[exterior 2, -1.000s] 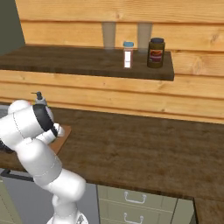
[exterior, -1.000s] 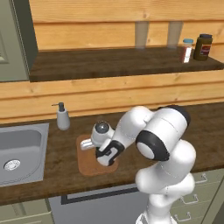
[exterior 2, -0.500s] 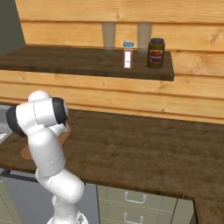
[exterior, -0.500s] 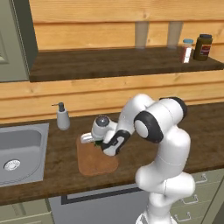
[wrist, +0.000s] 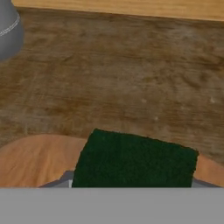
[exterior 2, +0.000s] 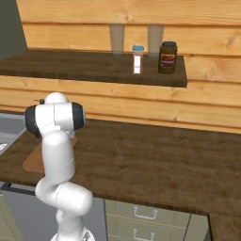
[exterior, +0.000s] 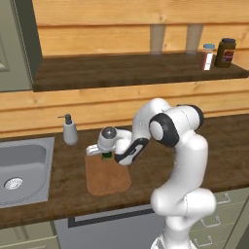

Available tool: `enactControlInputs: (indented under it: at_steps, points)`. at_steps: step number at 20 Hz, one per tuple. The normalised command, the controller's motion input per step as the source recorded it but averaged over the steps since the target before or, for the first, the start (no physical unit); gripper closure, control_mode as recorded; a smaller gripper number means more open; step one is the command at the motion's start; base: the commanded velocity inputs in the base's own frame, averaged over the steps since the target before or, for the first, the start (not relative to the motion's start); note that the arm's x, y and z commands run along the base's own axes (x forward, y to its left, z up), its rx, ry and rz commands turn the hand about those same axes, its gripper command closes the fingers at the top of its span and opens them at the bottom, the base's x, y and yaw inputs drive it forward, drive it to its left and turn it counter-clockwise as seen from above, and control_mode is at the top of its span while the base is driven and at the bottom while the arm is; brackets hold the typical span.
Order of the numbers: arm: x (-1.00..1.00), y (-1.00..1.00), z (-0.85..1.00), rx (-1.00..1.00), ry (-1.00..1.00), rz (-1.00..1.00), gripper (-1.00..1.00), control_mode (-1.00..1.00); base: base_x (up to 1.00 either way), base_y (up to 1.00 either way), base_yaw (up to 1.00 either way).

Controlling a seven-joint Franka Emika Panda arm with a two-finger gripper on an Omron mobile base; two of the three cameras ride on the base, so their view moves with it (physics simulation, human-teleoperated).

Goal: Pick up the sponge from the counter and clean the cutting board by briefly scrubbing or pressing down on the cutting board. Once finished, release the sponge.

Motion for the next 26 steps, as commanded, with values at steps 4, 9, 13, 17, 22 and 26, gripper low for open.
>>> enactControlInputs:
  at_steps: [4, 9, 13, 17, 22, 26]
  points:
    - [0.45, -0.31, -0.21, 0.04, 0.00, 0.00, 1.00, -1.00, 0.00, 0.00, 0.00]
    - [0.45, -0.37, -0.17, 0.06, 0.00, 0.00, 1.00, -1.00, 0.00, 0.00, 0.00]
    - [0.54, -0.33, -0.06, 0.05, 0.00, 0.00, 1.00, -1.00, 0.00, 0.00, 0.00]
    - [0.55, -0.30, -0.02, 0.03, 0.01, 0.00, 1.00, -1.00, 0.00, 0.00, 0.00]
    - [0.27, -0.32, 0.00, 0.05, 0.00, 0.00, 1.00, -1.00, 0.00, 0.00, 0.00]
    - [-0.30, -0.47, 0.17, 0.14, 0.01, -0.03, 1.00, -1.00, 0.00, 0.00, 0.00]
